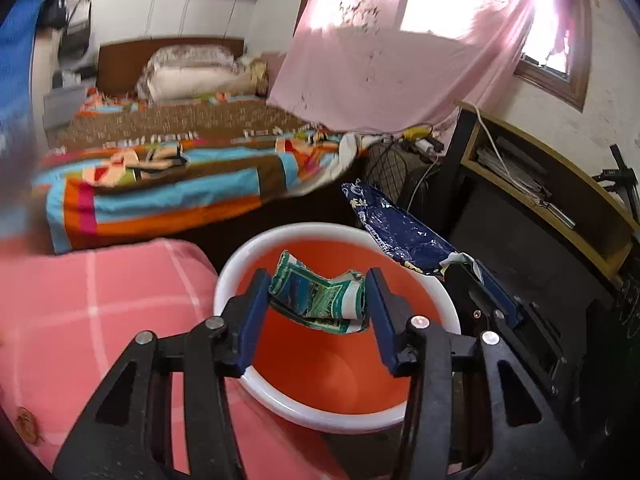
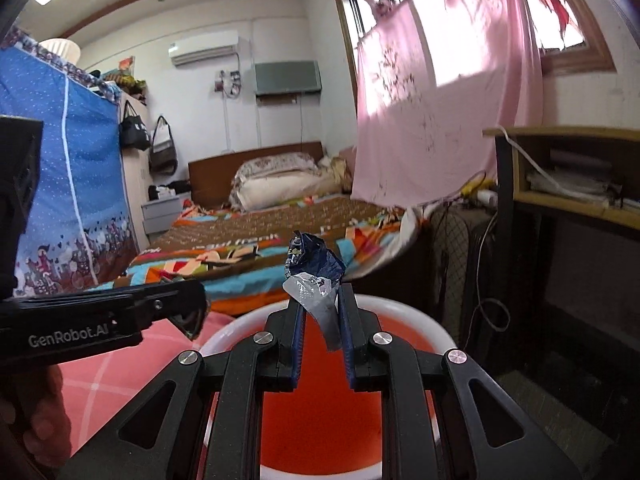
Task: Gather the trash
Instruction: 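Carry both wrappers to the orange bucket and open both tools to drop them, then move both tools back over the bedspread, then grasp the blue lid with the left tool while the right tool grasps the walnut shell, then carry the lid and shell to the bucket and open both tools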
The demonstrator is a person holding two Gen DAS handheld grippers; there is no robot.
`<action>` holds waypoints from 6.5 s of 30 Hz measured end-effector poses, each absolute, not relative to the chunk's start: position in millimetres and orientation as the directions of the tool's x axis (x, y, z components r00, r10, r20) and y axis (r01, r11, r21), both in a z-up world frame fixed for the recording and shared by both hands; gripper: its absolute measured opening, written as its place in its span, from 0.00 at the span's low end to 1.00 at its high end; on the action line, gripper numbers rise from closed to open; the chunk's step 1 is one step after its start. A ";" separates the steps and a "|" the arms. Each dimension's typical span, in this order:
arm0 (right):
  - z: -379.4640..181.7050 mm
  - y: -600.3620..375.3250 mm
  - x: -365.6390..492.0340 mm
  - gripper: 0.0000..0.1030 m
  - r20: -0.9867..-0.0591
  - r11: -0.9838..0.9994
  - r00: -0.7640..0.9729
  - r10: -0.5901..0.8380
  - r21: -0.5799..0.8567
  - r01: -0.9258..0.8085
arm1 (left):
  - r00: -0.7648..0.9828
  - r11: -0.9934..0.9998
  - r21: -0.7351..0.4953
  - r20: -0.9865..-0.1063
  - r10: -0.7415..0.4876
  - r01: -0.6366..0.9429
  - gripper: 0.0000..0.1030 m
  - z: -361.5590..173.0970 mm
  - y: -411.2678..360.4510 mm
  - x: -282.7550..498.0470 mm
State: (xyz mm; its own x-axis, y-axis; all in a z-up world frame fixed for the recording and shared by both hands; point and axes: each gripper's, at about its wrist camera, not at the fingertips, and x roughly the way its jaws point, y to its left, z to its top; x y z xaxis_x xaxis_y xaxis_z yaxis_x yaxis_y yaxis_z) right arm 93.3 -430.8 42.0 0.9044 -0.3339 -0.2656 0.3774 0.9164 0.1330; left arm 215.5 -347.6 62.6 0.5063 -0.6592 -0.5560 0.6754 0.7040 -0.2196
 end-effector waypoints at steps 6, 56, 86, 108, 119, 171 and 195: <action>36.6 -439.4 95.8 0.16 -0.306 0.908 0.898 -0.318 0.174 0.381 | 0.470 0.715 -0.275 -0.595 -0.652 0.642 0.60 53.0 -350.1 224.3; 75.1 -284.8 85.1 1.00 0.121 0.988 0.989 0.086 0.115 -0.100 | 0.991 0.997 -0.057 -0.123 -0.058 0.051 1.00 75.2 -67.2 115.5; 38.3 -195.7 162.5 0.93 -0.333 0.978 0.921 0.201 0.021 -0.206 | 0.880 0.993 -0.108 -0.474 -0.011 -0.046 1.00 48.5 52.8 175.7; 7.1 -189.3 192.2 0.32 -0.572 0.947 0.760 0.309 0.112 -0.301 | 0.693 0.989 -0.127 -0.720 -0.036 -0.080 0.44 15.6 61.6 233.4; 9.1 -188.6 188.9 0.23 -0.554 0.937 0.761 0.337 0.120 -0.328 | 0.727 0.995 -0.097 -0.685 -0.045 -0.030 0.32 24.4 51.0 226.2; 61.5 -411.1 90.2 0.23 -0.132 0.965 0.977 -0.168 0.181 0.190 | 0.698 0.756 -0.095 -0.322 -0.639 0.648 0.33 85.1 -259.8 171.2; 29.0 -455.9 110.8 0.26 -0.362 0.912 0.914 -0.185 0.282 0.297 | 0.469 0.735 -0.279 -0.620 -0.629 0.618 0.45 32.9 -324.9 218.2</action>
State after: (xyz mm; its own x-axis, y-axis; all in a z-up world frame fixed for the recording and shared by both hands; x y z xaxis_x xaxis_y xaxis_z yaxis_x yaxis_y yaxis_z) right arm 110.8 -455.9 29.0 0.9136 -0.1855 -0.3618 0.2970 0.9122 0.2822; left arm 218.2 -324.9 32.9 0.4689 -0.6290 -0.6200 0.6180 0.7352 -0.2785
